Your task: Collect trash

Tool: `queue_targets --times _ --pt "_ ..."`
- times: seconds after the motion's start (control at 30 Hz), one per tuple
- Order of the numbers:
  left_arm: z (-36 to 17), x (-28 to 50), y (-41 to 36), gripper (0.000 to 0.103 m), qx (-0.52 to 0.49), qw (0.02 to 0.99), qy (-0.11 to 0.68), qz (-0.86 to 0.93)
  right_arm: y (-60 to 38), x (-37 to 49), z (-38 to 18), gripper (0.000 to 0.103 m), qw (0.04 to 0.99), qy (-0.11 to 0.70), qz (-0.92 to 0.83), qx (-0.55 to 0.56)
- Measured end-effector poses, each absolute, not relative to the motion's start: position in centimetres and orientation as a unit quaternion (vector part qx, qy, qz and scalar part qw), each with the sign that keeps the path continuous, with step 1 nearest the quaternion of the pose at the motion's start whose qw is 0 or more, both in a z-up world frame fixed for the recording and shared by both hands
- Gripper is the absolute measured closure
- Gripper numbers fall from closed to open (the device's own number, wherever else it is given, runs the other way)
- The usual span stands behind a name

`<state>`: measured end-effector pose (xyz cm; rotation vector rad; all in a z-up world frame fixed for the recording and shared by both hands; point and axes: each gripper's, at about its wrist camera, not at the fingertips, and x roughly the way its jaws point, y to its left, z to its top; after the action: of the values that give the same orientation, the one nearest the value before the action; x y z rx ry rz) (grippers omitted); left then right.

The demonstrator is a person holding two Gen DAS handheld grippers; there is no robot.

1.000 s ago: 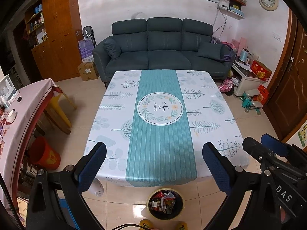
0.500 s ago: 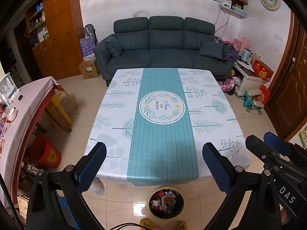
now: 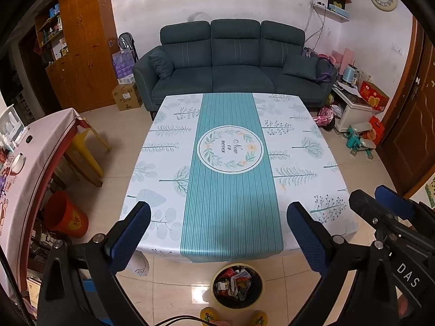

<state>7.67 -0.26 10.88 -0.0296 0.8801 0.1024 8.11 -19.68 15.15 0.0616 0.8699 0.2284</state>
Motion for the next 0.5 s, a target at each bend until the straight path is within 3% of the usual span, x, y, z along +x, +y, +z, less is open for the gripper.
queue_targets --times 0.5 --pt "10.29 7.96 -0.03 0.004 -0.015 0.898 0.437 0.054 -19.65 8.10 14.87 0.051 0.899 0.423 0.110 0.030"
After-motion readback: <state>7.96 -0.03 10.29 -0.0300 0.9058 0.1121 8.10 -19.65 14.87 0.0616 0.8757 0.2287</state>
